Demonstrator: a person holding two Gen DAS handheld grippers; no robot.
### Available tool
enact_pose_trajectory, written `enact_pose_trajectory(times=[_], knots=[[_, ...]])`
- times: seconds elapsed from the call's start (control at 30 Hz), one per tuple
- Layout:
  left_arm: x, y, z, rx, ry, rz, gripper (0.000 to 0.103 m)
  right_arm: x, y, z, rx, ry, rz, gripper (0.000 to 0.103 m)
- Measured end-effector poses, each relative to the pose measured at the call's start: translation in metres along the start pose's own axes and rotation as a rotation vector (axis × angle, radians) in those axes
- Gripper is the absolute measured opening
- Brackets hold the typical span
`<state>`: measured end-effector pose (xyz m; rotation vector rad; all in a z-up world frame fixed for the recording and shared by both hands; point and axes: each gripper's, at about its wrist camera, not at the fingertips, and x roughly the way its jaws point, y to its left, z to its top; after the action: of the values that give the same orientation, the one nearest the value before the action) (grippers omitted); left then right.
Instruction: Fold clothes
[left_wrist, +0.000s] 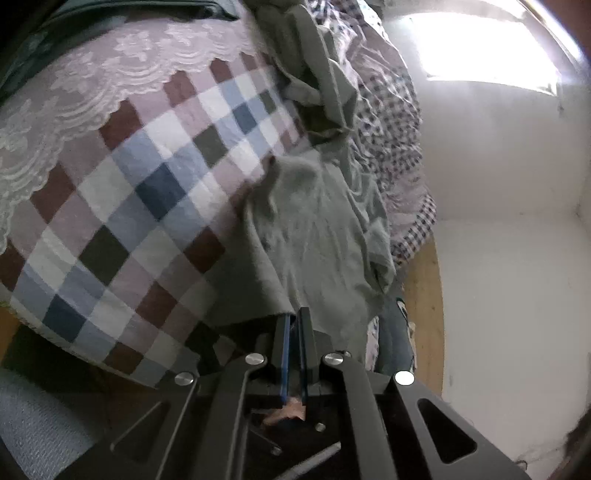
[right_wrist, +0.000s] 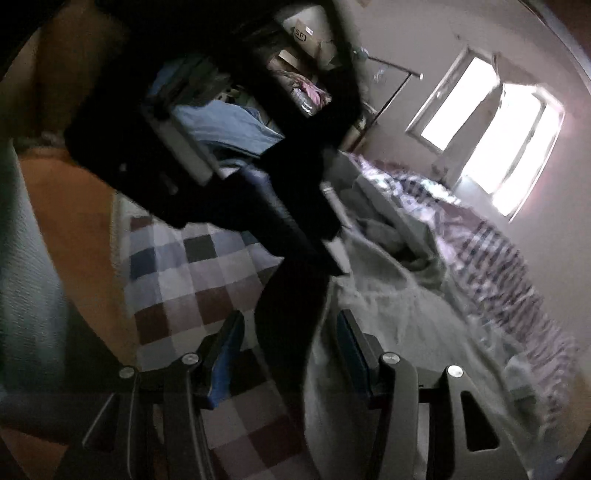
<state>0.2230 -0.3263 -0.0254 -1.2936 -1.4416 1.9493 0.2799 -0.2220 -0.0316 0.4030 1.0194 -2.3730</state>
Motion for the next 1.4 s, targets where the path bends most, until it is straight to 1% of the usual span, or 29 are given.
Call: enact_pose_trajectory(times=[0.07,0.13,0.2,0.23,0.27,0.3,0.33,0.37,0.43,0.47,0.53,0.63,0.67,0.73,0.87,0.9,0.93,0.97,1.0,1.03,1.07,1.1,1.13,1.2,1.23,1.27,1.3,1.37,1.4], knots=[[-0.001,-0.002,0.0,0.005,0.003,-0.016,0.002,0.005,0.005,0.0,-0.024,-0.008,-0.044,0.055],[-0.003,-0.002,-0.001,0.001,0.005,-0.029,0.002,0.009,0.008,-0.001,-0.04,-0.015,-0.088,0.05],[-0.005,-0.002,-0.001,-0.006,0.003,-0.035,0.002,0.012,0.01,-0.001,-0.055,-0.021,-0.118,0.039],[-0.006,-0.001,-0.001,-0.012,0.004,-0.041,0.003,0.014,0.012,0.0,-0.065,-0.024,-0.134,0.027],[-0.008,0.001,-0.001,-0.021,0.0,-0.047,0.003,0.016,0.012,0.0,-0.07,-0.019,-0.134,0.019],[-0.01,0.002,-0.001,-0.03,-0.009,-0.046,0.004,0.018,0.012,0.0,-0.072,-0.01,-0.129,0.016],[-0.014,0.004,0.0,-0.038,-0.023,-0.042,0.012,0.02,0.012,0.0,-0.074,-0.002,-0.123,0.007],[-0.018,0.007,0.001,-0.046,-0.049,-0.022,0.032,0.022,0.011,-0.001,-0.073,0.003,-0.116,0.006],[-0.027,0.011,0.004,-0.06,-0.106,0.025,0.055,0.023,0.007,-0.001,-0.057,0.009,-0.097,0.006],[-0.029,0.013,0.005,-0.066,-0.122,0.038,0.058,0.024,0.004,-0.001,-0.045,0.011,-0.086,0.005],[-0.029,0.016,0.006,-0.074,-0.142,0.091,0.06,0.022,-0.002,-0.001,-0.02,0.013,-0.066,0.005],[-0.022,0.017,0.008,-0.067,-0.138,0.142,0.06,0.023,-0.015,-0.001,0.037,0.007,-0.031,0.005],[-0.018,0.015,0.008,-0.052,-0.129,0.152,0.06,0.021,-0.014,0.0,0.045,0.005,-0.027,0.005],[-0.008,0.004,0.007,0.011,-0.103,0.173,0.06,0.016,-0.009,0.003,0.05,0.0,-0.022,0.005],[0.004,-0.011,0.003,0.123,-0.082,0.211,0.06,0.008,-0.009,0.005,0.053,-0.017,0.009,0.005],[0.005,-0.013,0.003,0.138,-0.079,0.217,0.06,0.008,-0.01,0.006,0.05,-0.019,0.016,0.005],[0.005,-0.013,0.004,0.141,-0.078,0.218,0.057,0.007,-0.01,0.006,0.047,-0.021,0.021,0.005],[0.005,-0.012,0.004,0.145,-0.077,0.22,0.045,0.006,-0.01,0.006,0.044,-0.022,0.026,0.005],[0.005,-0.012,0.005,0.145,-0.076,0.223,0.038,0.005,-0.009,0.007,0.041,-0.023,0.031,0.005],[0.005,-0.011,0.005,0.14,-0.075,0.228,0.024,0.004,-0.009,0.006,0.039,-0.024,0.035,0.005],[0.004,-0.009,0.006,0.133,-0.074,0.232,0.014,0.002,-0.009,0.006,0.037,-0.024,0.039,0.005],[0.002,-0.007,0.006,0.125,-0.073,0.233,0.01,0.001,-0.009,0.006,0.035,-0.022,0.041,0.005],[0.001,-0.006,0.007,0.12,-0.076,0.232,0.004,0.0,-0.009,0.005,0.034,-0.02,0.043,0.005],[-0.002,-0.004,0.008,0.112,-0.088,0.223,0.003,-0.002,-0.01,0.002,0.033,-0.002,0.049,0.006],[-0.004,-0.004,0.008,0.111,-0.095,0.218,0.002,-0.002,-0.01,0.001,0.026,0.011,0.033,0.01],[-0.006,-0.004,0.008,0.107,-0.101,0.21,0.002,-0.002,-0.01,-0.001,0.02,0.025,0.015,0.019],[-0.008,-0.004,0.008,0.103,-0.1,0.197,0.002,-0.003,-0.011,-0.002,0.02,0.03,-0.006,0.024],[-0.01,-0.006,0.006,0.108,-0.093,0.177,0.002,-0.005,-0.014,-0.003,0.027,0.033,-0.049,0.054],[-0.01,-0.009,0.005,0.118,-0.087,0.164,0.002,-0.006,-0.016,-0.002,0.028,0.035,-0.078,0.06]])
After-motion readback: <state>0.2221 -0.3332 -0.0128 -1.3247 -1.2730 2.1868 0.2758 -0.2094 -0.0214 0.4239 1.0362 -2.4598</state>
